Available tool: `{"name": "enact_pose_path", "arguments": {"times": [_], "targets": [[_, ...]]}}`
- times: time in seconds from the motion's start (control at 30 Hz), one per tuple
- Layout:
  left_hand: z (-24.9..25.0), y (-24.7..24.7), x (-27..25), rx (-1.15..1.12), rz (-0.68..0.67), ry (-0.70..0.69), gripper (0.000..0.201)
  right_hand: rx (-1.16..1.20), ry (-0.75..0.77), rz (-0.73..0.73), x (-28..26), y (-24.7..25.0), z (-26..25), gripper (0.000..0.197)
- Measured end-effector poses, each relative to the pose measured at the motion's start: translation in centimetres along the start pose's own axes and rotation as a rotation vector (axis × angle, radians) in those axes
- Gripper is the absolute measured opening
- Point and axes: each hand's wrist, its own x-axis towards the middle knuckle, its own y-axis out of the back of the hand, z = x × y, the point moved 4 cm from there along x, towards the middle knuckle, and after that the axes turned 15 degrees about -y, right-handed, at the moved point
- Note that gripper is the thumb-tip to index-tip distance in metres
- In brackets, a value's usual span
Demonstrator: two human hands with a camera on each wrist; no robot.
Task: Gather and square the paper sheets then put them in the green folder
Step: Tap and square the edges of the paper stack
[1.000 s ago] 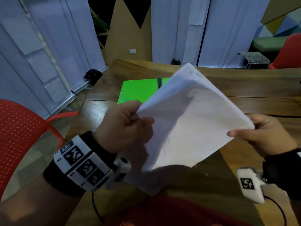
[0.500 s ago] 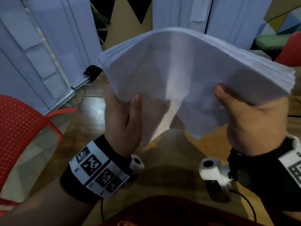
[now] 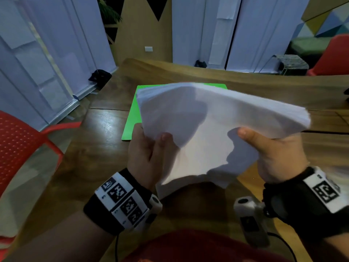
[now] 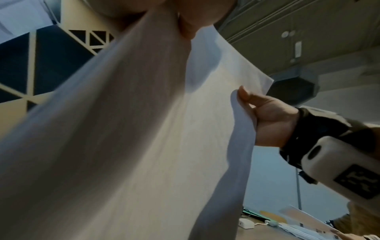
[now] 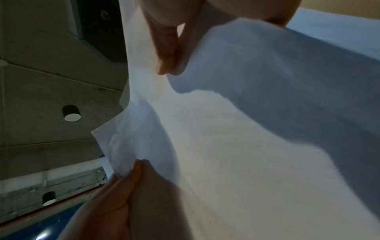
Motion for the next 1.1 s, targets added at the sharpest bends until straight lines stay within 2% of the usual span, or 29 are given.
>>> {"name": "enact_pose_path", "arguments": {"times": [0.1,0.17,0.27,0.33,0.4,0.47,0.53,0.67,0.7,0.73,0.8,0.87,1.0,1.03,1.1], "targets": [[-0.2,-0.1,-0.2,0.0,-0.033,-0.016,0.047,0.013,-0.001,-0.039,0.2,0.3,0.4,0.058],[-2.1,-0.6,-1.4,0.052,-0.131,0.012,0.046,-0.022,-0.115,0.021,0.7,1.2,3.3,0.055],[-6.7,-1.1,-3.6,0.277,-0.36,0.081,0.047,-0.151,-0.301,0.159,1.1,2.7,8.4,0.05],[-8.3,-1.4,-4.5,0.312,-0.418,0.161,0.046,-0.149,-0.405,0.178,1.3,3.6,10.7,0.039],[-9.0,-1.5,-4.9,0.329,-0.446,0.218,0.039,-0.145,-0.46,0.192,1.7,4.1,11.5,0.036],[-9.3,-1.3,-4.9,0.385,-0.453,0.284,0.027,-0.181,-0.462,0.189,2.2,3.9,11.3,0.039],[-9.1,-1.0,-4.6,0.382,-0.432,0.321,0.019,-0.227,-0.429,0.212,2.6,3.3,10.3,0.032],[-8.1,-1.0,-3.0,0.233,-0.452,0.274,0.03,-0.149,-0.367,0.185,3.2,3.0,8.6,0.035],[-7.9,-0.9,-2.5,0.172,-0.434,0.301,0.023,-0.117,-0.373,0.155,3.2,3.1,8.4,0.043],[-7.6,-0.9,-2.2,0.109,-0.406,0.326,0.015,-0.09,-0.389,0.121,3.3,3.3,8.6,0.06],[-7.1,-0.9,-1.4,0.022,-0.34,0.346,0.021,0.01,-0.429,-0.007,3.2,3.4,8.7,0.085],[-6.8,-1.0,-0.6,-0.042,-0.27,0.361,0.029,0.036,-0.481,-0.134,3.0,3.0,8.6,0.091],[-6.7,-1.8,1.3,-0.053,-0.203,0.341,0.029,-0.017,-0.532,-0.156,3.6,2.8,8.4,0.089],[-7.0,-2.0,1.9,-0.023,-0.205,0.334,0.026,-0.04,-0.534,-0.115,4.2,2.7,8.2,0.083],[-8.1,-2.5,3.6,0.049,-0.286,0.355,0.017,-0.078,-0.52,0.029,5.6,2.7,7.7,0.055]]}}
